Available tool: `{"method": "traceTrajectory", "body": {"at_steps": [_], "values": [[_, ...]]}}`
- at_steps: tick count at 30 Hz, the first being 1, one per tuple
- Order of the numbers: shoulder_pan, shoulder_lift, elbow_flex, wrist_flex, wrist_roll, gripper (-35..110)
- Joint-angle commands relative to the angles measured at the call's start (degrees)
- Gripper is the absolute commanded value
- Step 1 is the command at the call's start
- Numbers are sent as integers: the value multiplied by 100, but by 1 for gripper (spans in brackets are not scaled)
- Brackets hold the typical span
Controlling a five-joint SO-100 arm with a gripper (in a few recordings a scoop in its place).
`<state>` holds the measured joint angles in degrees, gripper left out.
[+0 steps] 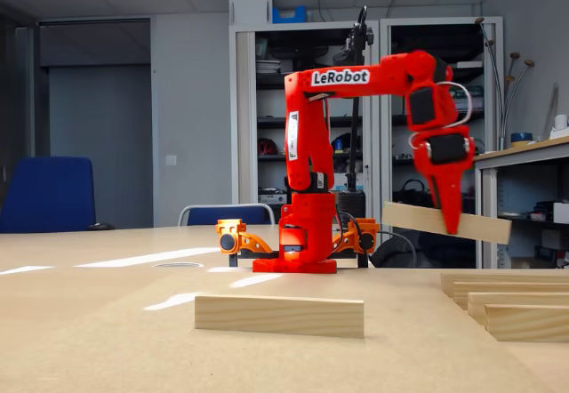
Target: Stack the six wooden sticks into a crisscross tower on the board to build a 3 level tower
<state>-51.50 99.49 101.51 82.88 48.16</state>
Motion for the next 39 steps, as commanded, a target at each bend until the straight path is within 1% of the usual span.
{"method": "traceTrajectory", "body": {"at_steps": [1, 5, 10, 16, 19, 26, 30, 34, 39], "values": [[800, 448, 9, 422, -800, 0], [1635, 492, 70, 589, -1688, 0], [2373, 343, 70, 633, -2716, 0], [3278, -53, 193, 290, -3771, 0], [3630, -343, 167, 114, -4122, 0], [3946, -650, 343, -299, -4263, 0], [4025, -668, 562, -466, -4140, 0], [4096, -642, 809, -492, -3797, 0], [4192, -686, 967, -738, -3806, 0]]}}
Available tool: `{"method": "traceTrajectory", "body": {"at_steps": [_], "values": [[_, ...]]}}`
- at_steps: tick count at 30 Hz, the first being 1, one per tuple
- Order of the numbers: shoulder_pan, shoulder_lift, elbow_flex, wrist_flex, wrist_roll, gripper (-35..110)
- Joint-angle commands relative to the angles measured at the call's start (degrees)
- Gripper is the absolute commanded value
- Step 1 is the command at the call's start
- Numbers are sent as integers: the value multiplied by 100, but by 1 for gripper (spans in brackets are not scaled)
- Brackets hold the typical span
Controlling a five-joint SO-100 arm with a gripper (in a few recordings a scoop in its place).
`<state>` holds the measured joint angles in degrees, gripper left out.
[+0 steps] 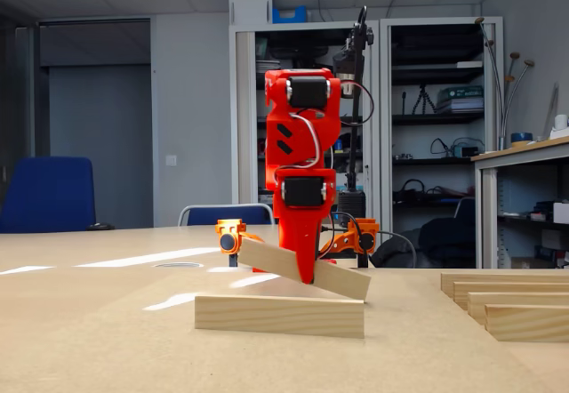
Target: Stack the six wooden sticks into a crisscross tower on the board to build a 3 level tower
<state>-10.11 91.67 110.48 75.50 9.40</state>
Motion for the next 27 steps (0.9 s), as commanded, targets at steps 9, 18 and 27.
{"method": "traceTrajectory", "body": {"at_steps": [9, 18, 27], "values": [[62, -105, 26, -185, -88, 0], [-62, -97, 246, -369, -18, 1], [-149, 26, 413, -308, 0, 15]]}}
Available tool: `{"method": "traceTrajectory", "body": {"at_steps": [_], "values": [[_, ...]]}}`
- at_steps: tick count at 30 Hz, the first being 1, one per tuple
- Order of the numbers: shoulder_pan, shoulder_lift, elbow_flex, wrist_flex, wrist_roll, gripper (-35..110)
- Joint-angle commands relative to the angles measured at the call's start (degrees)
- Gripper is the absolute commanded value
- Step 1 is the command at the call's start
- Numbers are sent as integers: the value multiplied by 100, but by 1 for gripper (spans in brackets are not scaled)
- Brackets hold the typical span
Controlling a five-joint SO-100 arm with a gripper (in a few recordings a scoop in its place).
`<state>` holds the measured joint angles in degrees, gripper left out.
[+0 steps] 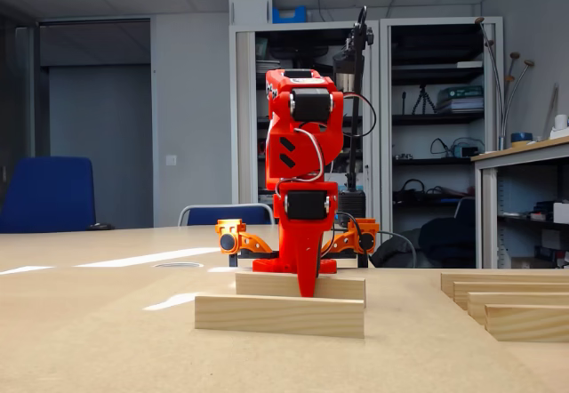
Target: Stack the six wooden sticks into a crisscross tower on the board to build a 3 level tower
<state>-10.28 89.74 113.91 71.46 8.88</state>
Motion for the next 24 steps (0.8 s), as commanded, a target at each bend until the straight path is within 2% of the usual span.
{"method": "traceTrajectory", "body": {"at_steps": [1, 7, 12, 17, 24], "values": [[-132, 229, 97, 79, 53, 15], [-132, 255, 176, 26, 53, 16], [-141, 281, 158, 62, 44, 11], [-158, 272, 132, 70, 114, 0], [-237, 281, 79, 220, 114, 0]]}}
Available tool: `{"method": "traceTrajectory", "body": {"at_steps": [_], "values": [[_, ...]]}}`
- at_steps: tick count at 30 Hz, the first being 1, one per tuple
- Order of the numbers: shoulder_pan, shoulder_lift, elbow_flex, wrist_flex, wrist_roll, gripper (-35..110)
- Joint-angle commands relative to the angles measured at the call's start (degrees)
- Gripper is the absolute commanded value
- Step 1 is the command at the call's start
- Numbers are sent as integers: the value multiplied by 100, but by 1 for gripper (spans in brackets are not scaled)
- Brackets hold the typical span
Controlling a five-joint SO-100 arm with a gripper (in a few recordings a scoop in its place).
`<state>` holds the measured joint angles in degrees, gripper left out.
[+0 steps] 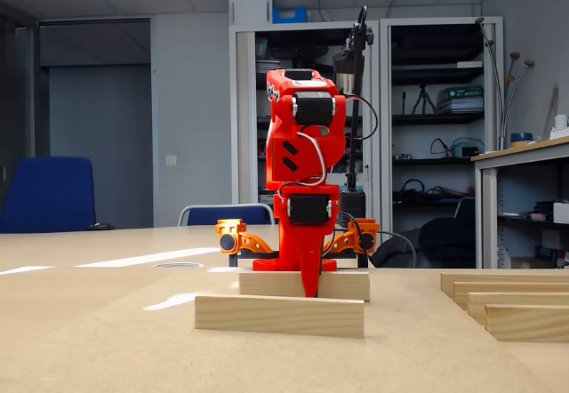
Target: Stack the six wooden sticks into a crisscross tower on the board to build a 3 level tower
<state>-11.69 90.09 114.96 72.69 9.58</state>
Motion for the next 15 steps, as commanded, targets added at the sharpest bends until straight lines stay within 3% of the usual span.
{"method": "traceTrajectory", "body": {"at_steps": [1, 15], "values": [[-114, 255, -26, 97, 53, 0], [-88, 202, -62, 70, -26, 8]]}}
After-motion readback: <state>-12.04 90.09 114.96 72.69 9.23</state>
